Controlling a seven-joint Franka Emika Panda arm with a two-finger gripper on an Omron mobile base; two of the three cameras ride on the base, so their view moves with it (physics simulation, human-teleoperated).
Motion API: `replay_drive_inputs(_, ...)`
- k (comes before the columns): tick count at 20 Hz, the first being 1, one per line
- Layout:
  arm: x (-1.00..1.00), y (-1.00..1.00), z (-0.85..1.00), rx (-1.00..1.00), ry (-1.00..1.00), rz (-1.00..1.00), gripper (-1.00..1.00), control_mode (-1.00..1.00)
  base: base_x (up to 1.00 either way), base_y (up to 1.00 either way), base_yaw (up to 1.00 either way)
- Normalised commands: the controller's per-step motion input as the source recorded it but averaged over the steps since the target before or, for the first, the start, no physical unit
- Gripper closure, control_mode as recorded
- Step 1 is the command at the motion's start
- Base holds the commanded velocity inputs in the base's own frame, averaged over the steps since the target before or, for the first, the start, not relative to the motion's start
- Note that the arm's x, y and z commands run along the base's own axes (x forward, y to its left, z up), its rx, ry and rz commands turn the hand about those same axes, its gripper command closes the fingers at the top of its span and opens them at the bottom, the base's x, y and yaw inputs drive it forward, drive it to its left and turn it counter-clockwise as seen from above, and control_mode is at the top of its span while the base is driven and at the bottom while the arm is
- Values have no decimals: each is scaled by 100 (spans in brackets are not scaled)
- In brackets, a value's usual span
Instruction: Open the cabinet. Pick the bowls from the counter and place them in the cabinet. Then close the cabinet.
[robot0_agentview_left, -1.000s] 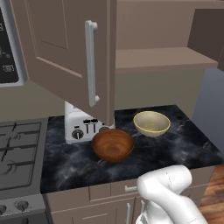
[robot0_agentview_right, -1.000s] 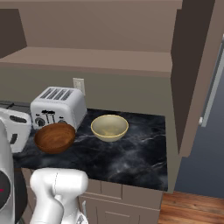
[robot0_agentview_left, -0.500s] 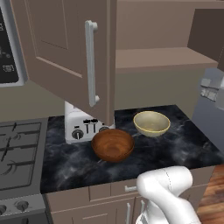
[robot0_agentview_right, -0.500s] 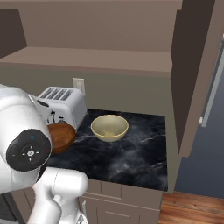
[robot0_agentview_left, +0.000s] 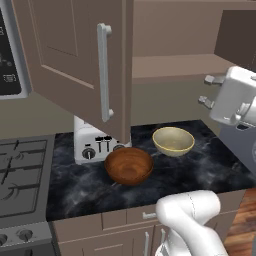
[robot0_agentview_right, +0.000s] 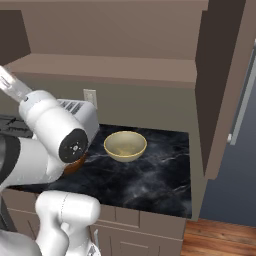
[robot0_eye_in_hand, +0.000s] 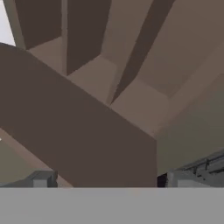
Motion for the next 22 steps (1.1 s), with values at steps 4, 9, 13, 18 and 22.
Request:
replay_drive_inputs(4,21,9,0,9,19,28,-100,-100,0,0,0)
replay_drive_inputs(9,22,19,0,2,16,26,-100,-100,0,0,0)
replay_drive_inputs(13,28,31,0,0,16,26,-100,-100,0,0,0)
replay_drive_inputs(18,34,53,-9,0,10,14,-100,-100,0,0,0)
replay_drive_inputs(22,39,57,-15,0,4,5,-100,-100,0,0,0)
